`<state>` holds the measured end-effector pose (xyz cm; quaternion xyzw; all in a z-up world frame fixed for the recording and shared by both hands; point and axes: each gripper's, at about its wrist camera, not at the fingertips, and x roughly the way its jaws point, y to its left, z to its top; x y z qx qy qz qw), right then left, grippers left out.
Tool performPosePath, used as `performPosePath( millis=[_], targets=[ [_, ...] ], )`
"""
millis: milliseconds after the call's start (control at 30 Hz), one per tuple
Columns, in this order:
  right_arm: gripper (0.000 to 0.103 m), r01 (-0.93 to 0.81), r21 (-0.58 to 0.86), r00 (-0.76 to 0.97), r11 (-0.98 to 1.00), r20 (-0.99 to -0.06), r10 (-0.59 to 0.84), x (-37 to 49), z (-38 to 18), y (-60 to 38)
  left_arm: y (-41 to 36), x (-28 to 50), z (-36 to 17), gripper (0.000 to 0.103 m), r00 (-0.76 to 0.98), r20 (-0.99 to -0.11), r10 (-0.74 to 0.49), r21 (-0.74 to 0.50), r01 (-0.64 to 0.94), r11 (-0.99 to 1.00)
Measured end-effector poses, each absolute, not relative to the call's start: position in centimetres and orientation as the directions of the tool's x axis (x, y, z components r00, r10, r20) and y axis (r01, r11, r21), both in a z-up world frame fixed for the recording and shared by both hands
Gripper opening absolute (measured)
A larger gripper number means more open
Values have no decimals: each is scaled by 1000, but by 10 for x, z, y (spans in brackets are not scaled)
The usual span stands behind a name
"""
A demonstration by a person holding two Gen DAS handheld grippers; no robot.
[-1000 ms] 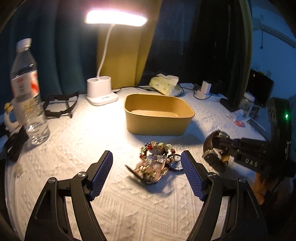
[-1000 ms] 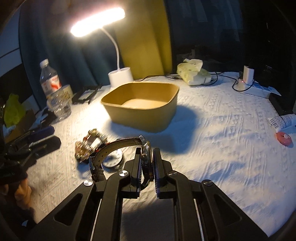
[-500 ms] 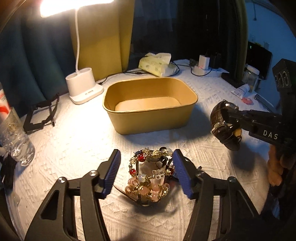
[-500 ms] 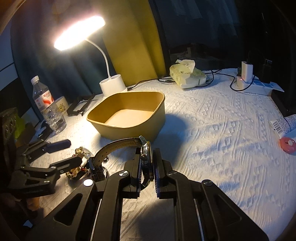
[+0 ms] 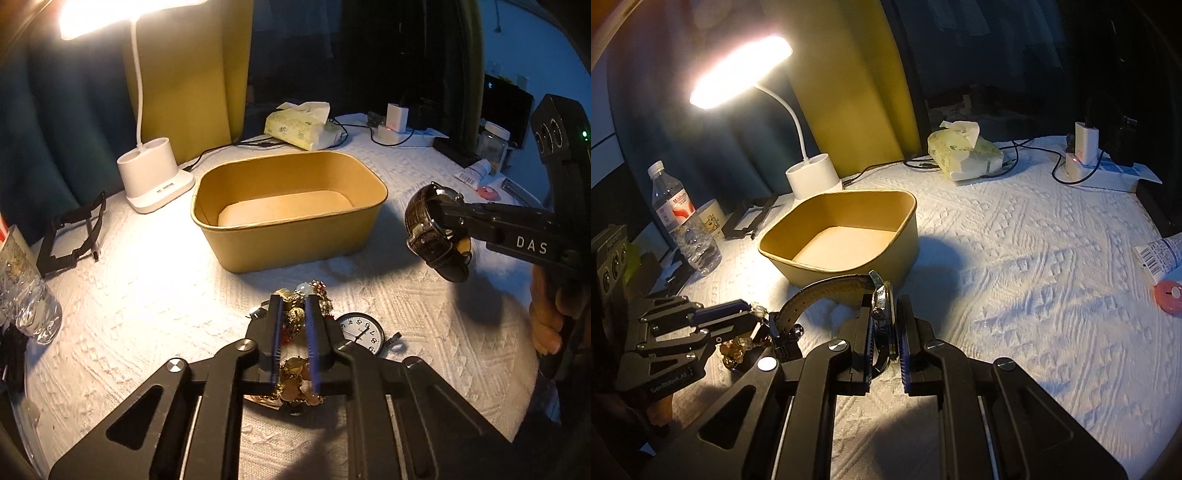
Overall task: Organize jewelry
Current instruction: 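Grasp the gold-red bracelet with the left gripper while the right carries the wristwatch into the box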
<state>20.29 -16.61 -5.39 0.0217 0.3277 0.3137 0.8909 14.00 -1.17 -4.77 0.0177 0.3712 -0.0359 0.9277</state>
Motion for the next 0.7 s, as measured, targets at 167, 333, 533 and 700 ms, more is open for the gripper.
performPosePath(
  millis=[167,333,533,700],
  targets=[
    [11,-547,238,600,803,-557,574,202,-46,-166,-12,135,-42,13,739,-671,-68,-7,86,996],
    [11,-553,236,606,799,-544,580,201,-39,-165,-11,133,-27,13,768,-635,-81,-22,87,996],
    [11,-558,232,616,797,-527,585,204,-30,-165,-12,132,-5,13,804,-588,-89,-19,95,995],
    [11,-561,237,618,793,-518,592,212,-24,-162,-7,139,10,12,826,-558,-81,-17,86,996]
  ],
)
